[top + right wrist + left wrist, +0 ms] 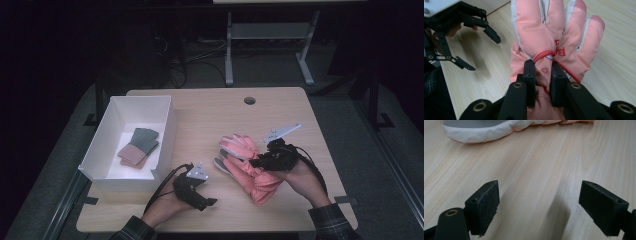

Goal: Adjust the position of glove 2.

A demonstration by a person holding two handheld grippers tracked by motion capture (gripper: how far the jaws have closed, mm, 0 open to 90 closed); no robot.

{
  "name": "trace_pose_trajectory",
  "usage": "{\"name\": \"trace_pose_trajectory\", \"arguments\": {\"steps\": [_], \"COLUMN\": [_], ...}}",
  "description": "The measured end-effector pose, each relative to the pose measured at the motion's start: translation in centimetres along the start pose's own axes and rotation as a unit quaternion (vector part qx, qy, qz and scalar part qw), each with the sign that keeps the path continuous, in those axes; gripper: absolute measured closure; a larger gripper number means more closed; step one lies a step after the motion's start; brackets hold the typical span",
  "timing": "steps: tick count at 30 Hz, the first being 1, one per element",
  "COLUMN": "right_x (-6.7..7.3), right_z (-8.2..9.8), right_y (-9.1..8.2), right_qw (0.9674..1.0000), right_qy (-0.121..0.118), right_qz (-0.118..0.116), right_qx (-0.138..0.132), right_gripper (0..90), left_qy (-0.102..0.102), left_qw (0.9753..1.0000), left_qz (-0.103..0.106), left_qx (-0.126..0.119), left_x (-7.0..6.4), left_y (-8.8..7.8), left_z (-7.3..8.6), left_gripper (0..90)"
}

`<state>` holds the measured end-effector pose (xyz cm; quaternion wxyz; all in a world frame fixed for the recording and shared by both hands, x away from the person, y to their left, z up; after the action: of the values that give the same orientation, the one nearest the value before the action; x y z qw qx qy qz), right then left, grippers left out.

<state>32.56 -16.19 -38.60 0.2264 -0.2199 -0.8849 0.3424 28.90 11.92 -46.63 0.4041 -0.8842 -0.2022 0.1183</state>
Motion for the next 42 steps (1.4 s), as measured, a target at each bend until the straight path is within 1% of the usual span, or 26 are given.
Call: {"name": "trace_pose_trajectory", "arguments": {"steps": [1, 6, 10, 12, 15, 16, 17, 19, 20, 21, 24, 25, 26, 27, 29, 31, 33, 35, 37, 38, 40, 42], "right_x": [0.1, 0.1, 0.2, 0.3, 0.3, 0.4, 0.5, 0.5, 0.5, 0.4, 0.4, 0.4, 0.3, 0.4, 0.5, 0.7, 0.8, 0.7, 0.6, 0.6, 0.5, 0.0], "right_z": [-0.1, -0.1, 0.0, 0.0, 0.0, 0.1, 0.1, 0.1, 0.1, 0.1, 0.3, 0.3, 0.3, 0.4, 0.3, 0.1, -0.1, -0.2, -0.2, -0.2, -0.2, 0.2], "right_y": [0.1, 0.7, 1.3, 1.6, 2.3, 2.6, 2.8, 3.3, 3.6, 3.8, 4.2, 4.2, 4.2, 4.1, 3.6, 2.9, 2.3, 1.6, 0.8, 0.3, -0.5, -1.3], "right_qw": [1.0, 1.0, 0.9998, 0.9997, 0.9992, 0.999, 0.9988, 0.9984, 0.9981, 0.9981, 0.9979, 0.9979, 0.9981, 0.9985, 0.9993, 0.9998, 0.9999, 0.9999, 0.9994, 0.9993, 0.9988, 0.9982], "right_qy": [0.004, 0.002, 0.003, 0.001, 0.0, 0.0, 0.0, -0.003, -0.003, -0.002, 0.004, 0.003, -0.001, -0.001, -0.003, -0.003, -0.01, -0.008, -0.01, -0.002, -0.003, 0.002], "right_qz": [-0.001, 0.003, 0.006, 0.011, 0.019, 0.021, 0.022, 0.025, 0.027, 0.025, 0.022, 0.022, 0.021, 0.018, 0.012, 0.008, 0.011, 0.01, 0.011, 0.009, 0.022, 0.034], "right_qx": [0.003, 0.008, 0.017, 0.021, 0.036, 0.039, 0.043, 0.051, 0.055, 0.056, 0.061, 0.061, 0.057, 0.051, 0.036, 0.017, 0.003, -0.007, -0.031, -0.036, -0.044, -0.05], "right_gripper": [77.9, 77.3, 77.0, 76.6, 75.9, 75.8, 75.7, 75.8, 75.6, 75.4, 74.0, 72.0, 67.4, 62.6, 55.7, 52.8, 49.7, 49.3, 49.5, 51.2, 58.5, 66.4], "left_qy": [0.0, -0.002, 0.001, 0.001, 0.005, 0.005, 0.001, 0.005, 0.002, -0.002, 0.003, 0.007, 0.011, 0.001, 0.003, -0.002, -0.007, -0.008, -0.01, -0.01, -0.013, -0.007], "left_qw": [1.0, 1.0, 1.0, 1.0, 1.0, 1.0, 1.0, 1.0, 1.0, 1.0, 1.0, 0.9999, 0.9999, 1.0, 1.0, 1.0, 0.9999, 0.9999, 0.9998, 0.9998, 0.9996, 0.9996], "left_qz": [0.0, 0.002, 0.001, 0.001, 0.001, 0.001, 0.001, 0.001, 0.002, 0.002, 0.003, 0.003, 0.002, 0.003, 0.002, 0.004, 0.008, 0.008, 0.011, 0.009, 0.012, 0.007], "left_qx": [0.0, 0.0, 0.003, 0.003, 0.007, 0.008, 0.004, 0.008, 0.006, 0.003, 0.006, 0.008, 0.01, 0.003, 0.005, 0.002, 0.0, -0.005, -0.009, -0.011, -0.02, -0.025], "left_x": [0.0, -0.1, 0.0, 0.0, 0.0, 0.0, -0.1, 0.0, -0.1, -0.1, -0.2, -0.1, -0.1, -0.2, 0.0, 0.0, 0.0, -0.1, -0.1, -0.1, 0.0, 0.1], "left_y": [0.0, 0.1, 0.1, 0.1, 0.1, 0.1, 0.1, 0.1, 0.2, 0.2, 0.3, 0.3, 0.2, 0.2, 0.1, 0.1, 0.0, -0.1, -0.2, -0.3, -0.6, -1.0], "left_z": [0.0, 0.0, 0.0, 0.0, 0.0, 0.0, 0.0, 0.0, 0.0, 0.0, 0.0, 0.0, 0.0, 0.0, 0.0, -0.1, -0.1, -0.2, -0.2, -0.3, -0.4, -0.6], "left_gripper": [16.4, 16.4, 16.4, 16.4, 16.4, 16.4, 16.4, 16.4, 16.4, 16.4, 16.4, 16.4, 16.4, 16.4, 16.4, 16.8, 18.8, 20.4, 23.3, 25.0, 34.4, 49.3]}}
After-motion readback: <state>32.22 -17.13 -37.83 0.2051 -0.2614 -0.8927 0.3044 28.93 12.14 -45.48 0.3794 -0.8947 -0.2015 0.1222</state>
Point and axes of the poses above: each handheld gripper's, and its own axes: y roughly forward along the jaws, z roughly out of its underside, x roughly to its left, the point moved 1 cm from there along y, roughly forward along the jaws, and after that the axes turned 5 degrees about -z, right-handed, at the moved point
